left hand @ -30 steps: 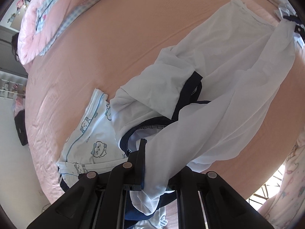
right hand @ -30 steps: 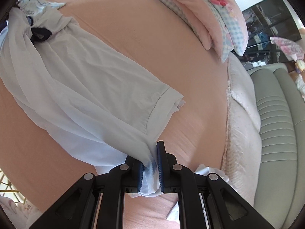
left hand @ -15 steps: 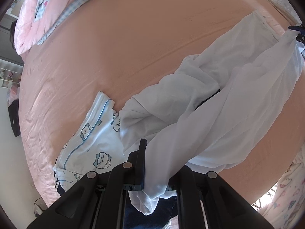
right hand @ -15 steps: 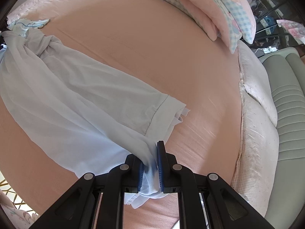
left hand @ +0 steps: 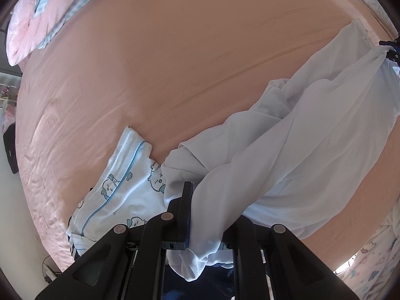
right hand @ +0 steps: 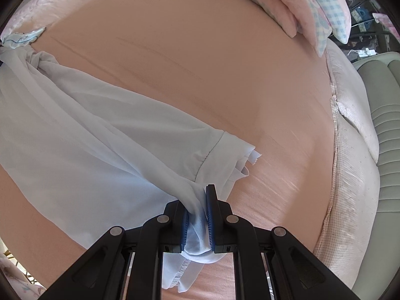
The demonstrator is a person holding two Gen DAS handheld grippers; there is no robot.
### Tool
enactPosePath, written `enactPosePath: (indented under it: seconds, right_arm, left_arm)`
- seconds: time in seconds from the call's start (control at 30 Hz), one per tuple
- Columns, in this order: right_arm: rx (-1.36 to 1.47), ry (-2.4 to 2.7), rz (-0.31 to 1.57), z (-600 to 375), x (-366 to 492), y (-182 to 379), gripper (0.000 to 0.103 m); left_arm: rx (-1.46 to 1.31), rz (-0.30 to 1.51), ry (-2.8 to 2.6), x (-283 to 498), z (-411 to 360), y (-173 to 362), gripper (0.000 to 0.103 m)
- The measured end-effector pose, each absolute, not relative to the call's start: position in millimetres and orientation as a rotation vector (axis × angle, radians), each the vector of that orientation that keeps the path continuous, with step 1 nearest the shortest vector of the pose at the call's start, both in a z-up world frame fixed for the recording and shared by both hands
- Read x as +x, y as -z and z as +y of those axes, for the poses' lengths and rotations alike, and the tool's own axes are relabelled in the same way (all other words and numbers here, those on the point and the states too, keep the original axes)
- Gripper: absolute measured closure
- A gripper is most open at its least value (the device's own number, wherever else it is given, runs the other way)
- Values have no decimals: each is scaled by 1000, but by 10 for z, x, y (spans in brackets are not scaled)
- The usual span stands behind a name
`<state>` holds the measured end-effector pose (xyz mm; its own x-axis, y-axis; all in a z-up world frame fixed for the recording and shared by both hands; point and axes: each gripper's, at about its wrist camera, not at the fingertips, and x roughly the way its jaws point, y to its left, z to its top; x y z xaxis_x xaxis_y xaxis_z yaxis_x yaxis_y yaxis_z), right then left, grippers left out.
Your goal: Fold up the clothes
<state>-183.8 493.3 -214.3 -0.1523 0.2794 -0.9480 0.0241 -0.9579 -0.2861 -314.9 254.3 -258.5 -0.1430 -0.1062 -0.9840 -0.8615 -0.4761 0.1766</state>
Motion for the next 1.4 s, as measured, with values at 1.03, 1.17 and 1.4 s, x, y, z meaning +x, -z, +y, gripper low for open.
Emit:
enactPosePath:
  seconds: [1.03,1.17,1.4]
  right_arm:
    - [-1759,-2118,16,5527,-2029,1976,46]
    - [-1740,-2124,138,5672,-1957,1923,46]
    - [-1715,-2171,239,5696,-1790,1786,46]
  left_arm:
    - [-1693,1145,-1716,-3518,2510,2189,41]
    - [-1735,1066,-1779,-3525,2454,2114,41]
    - [-1765,885,-1799,-3314,2310,1970,41]
